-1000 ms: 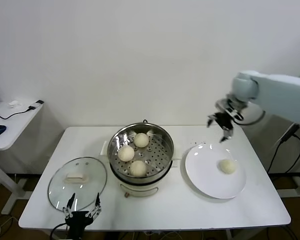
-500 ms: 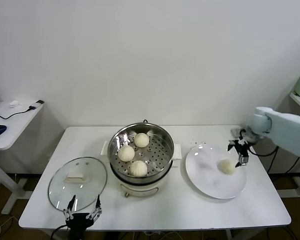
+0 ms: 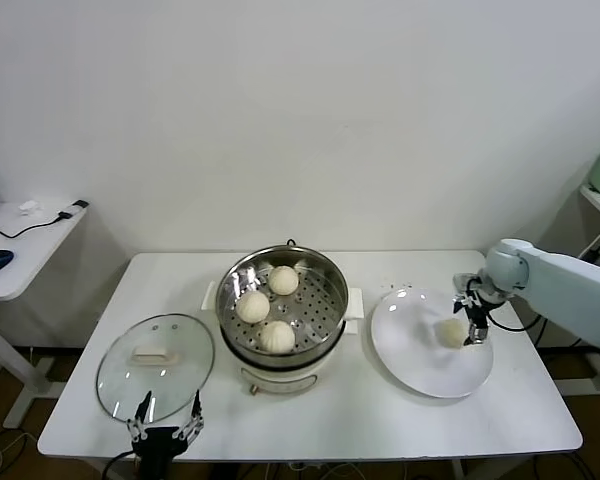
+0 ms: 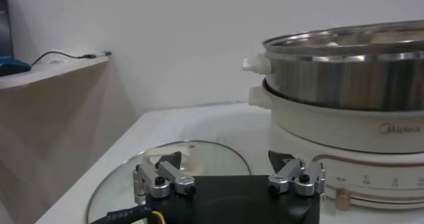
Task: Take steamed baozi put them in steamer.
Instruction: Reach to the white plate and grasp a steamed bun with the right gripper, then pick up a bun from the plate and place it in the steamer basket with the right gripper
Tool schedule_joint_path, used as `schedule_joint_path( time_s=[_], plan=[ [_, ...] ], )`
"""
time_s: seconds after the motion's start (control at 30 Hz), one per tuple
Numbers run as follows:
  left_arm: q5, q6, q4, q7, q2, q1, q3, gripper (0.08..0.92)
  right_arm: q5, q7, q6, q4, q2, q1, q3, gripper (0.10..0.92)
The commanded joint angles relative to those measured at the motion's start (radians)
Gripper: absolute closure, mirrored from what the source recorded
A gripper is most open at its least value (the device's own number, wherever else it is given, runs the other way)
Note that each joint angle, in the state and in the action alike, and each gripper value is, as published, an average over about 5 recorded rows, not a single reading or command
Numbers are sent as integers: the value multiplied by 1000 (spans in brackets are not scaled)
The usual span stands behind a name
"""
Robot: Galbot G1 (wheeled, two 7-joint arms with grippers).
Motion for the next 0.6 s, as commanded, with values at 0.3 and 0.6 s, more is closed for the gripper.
schedule_joint_path(
  time_s=[0.3, 0.6],
  plan=[
    [1, 1, -8, 0, 3, 11, -1, 177, 5, -6, -25, 47, -1, 84, -30, 461],
    [5, 3, -13, 1, 3, 11, 7, 177, 386, 1, -46, 237, 76, 622, -442, 474]
  ],
)
